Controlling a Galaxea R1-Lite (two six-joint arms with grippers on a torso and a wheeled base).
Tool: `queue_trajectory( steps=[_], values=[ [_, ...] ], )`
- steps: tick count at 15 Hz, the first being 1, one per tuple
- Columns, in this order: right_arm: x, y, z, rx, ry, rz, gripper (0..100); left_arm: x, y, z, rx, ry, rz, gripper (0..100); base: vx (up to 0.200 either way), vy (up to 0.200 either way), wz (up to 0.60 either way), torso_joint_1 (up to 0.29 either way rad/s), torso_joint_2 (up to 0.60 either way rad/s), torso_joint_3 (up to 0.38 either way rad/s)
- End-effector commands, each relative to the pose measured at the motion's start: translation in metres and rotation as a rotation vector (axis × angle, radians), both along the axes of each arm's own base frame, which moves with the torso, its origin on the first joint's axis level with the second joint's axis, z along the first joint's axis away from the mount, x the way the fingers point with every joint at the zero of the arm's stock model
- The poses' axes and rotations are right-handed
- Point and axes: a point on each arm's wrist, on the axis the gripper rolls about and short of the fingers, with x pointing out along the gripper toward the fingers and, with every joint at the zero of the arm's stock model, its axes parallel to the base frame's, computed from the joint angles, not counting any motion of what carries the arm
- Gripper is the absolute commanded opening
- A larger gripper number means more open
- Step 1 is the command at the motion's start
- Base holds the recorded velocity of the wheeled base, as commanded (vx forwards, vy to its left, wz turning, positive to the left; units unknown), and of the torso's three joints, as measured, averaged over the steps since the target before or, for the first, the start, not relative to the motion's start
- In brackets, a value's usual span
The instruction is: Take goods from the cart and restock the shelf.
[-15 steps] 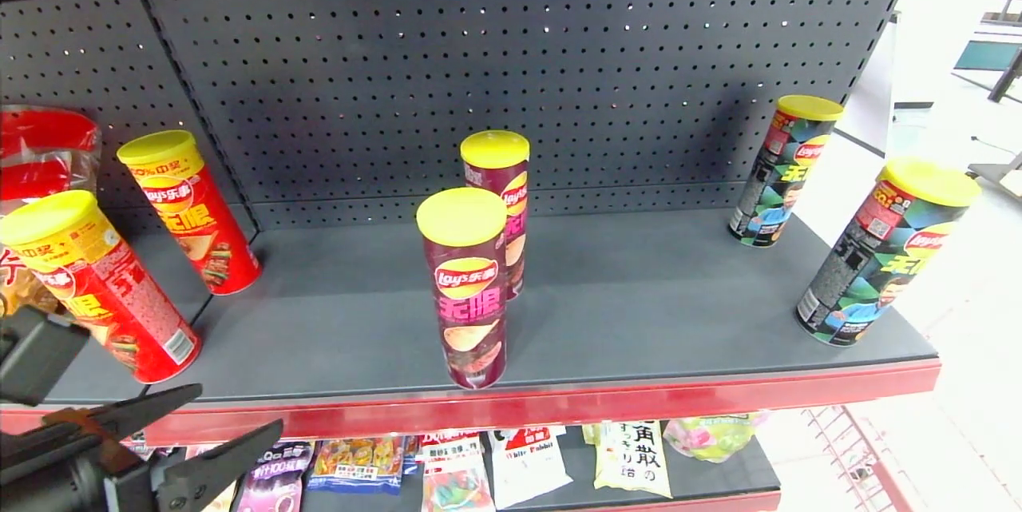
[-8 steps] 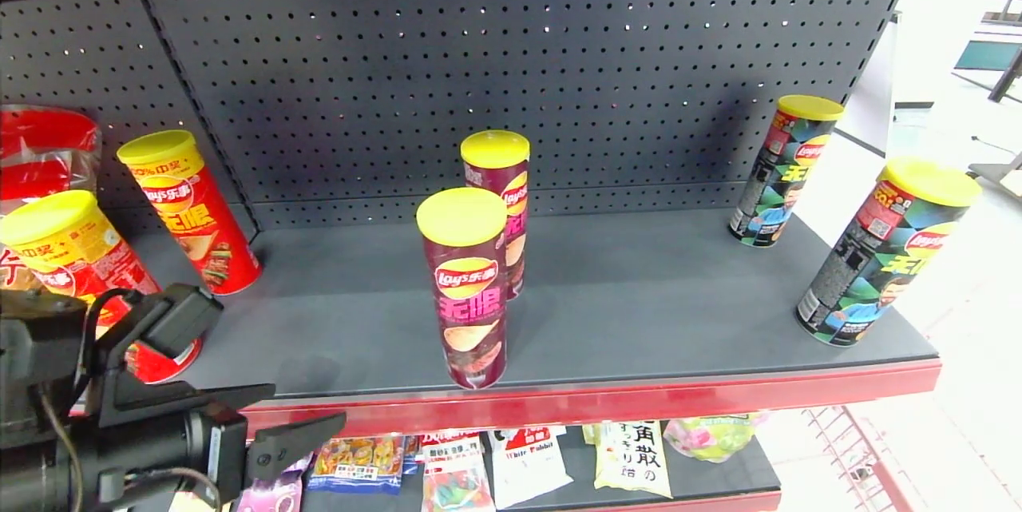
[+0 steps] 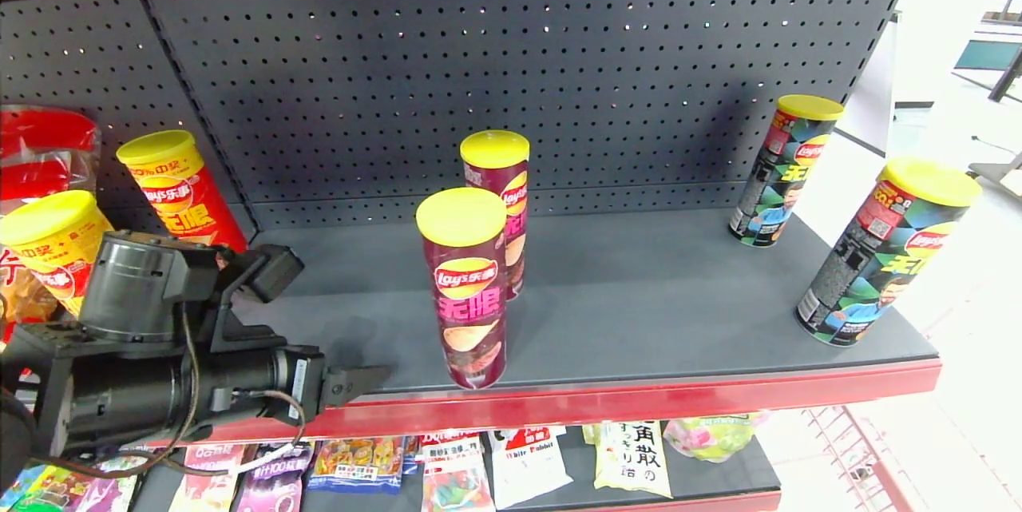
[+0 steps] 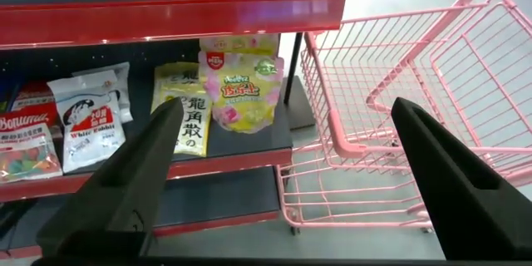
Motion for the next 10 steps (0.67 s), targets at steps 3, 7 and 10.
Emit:
queue_trajectory(
  steps=[3, 7, 10],
  values=[
    [0.001, 0.0, 0.0, 0.002, 0.005, 0.0, 100, 0.029, -0.013, -0.018, 0.027, -0.03, 0.03, 100, 0.0, 0.0, 0.0, 0.0, 0.0, 0.0],
    [0.001, 0.0, 0.0, 0.004, 0.005, -0.004, 100, 0.032, -0.026, -0.026, 0.037, -0.023, -0.002, 100, 0.0, 0.0, 0.0, 0.0, 0.0, 0.0],
    [0.001, 0.0, 0.0, 0.005, 0.005, -0.001, 100, 0.043, -0.037, -0.025, 0.031, -0.038, -0.025, 100, 0.0, 0.0, 0.0, 0.0, 0.0, 0.0]
  ],
)
